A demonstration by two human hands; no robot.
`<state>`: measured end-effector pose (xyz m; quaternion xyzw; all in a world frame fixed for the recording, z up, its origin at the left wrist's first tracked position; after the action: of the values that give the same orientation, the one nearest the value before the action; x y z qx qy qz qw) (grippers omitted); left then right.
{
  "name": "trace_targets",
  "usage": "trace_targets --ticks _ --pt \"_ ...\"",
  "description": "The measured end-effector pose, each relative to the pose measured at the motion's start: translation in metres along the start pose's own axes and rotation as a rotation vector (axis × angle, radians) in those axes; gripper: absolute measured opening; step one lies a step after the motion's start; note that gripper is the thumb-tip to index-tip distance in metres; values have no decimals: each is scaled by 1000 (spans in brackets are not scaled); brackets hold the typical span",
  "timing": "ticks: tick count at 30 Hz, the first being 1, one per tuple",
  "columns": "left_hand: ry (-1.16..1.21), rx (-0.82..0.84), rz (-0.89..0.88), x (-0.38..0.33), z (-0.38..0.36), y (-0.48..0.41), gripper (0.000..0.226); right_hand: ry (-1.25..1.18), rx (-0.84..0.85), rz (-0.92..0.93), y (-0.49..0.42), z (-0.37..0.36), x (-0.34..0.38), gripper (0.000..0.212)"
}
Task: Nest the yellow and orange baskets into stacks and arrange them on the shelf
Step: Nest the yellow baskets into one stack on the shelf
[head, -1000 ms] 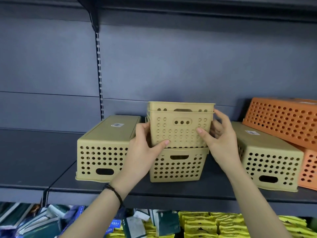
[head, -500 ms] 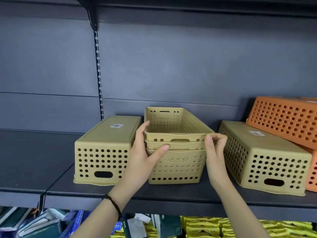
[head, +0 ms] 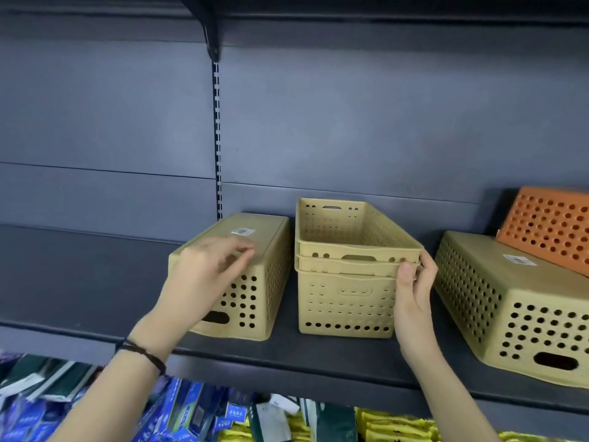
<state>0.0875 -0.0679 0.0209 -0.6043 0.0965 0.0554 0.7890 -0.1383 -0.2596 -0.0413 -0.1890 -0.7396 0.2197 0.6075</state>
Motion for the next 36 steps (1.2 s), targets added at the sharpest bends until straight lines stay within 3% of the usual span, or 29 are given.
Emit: trace_targets --ticks 6,12,17,19,22,26,30,36 --pt "-234 179 -33 64 8 27 78 -21 -26 -2 2 -1 -3 40" --pt "-299 307 3 78 0 46 112 -21 -39 -19 3 -2 -4 43" --pt "-394 296 -213 65 0 34 112 -12 -30 -22 4 -1 -3 47" --pt "-378 264 -188 62 3 29 109 -2 -31 -26 4 0 -3 53" --pt "-216 87 172 68 18 21 102 -4 -25 -39 4 0 -2 41" --pt "129 -254 637 76 39 11 92 11 -24 -59 5 -2 0 40" --pt "418 -369 852 85 40 1 86 34 -15 -54 6 -4 2 39" --pt "903 -467 1175 38 14 -15 44 42 2 -65 9 -6 7 39"
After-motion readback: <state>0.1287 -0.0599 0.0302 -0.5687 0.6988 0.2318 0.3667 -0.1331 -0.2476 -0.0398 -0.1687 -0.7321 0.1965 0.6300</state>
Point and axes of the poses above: each hand's wrist, its own y-axis away from the middle knuckle, its own z-axis out of the back of the hand, x = y × z, the point moved 6 cm from there along -y, towards the middle knuckle, and after that the axes turned 15 degrees about -x, right-handed, at the moved point
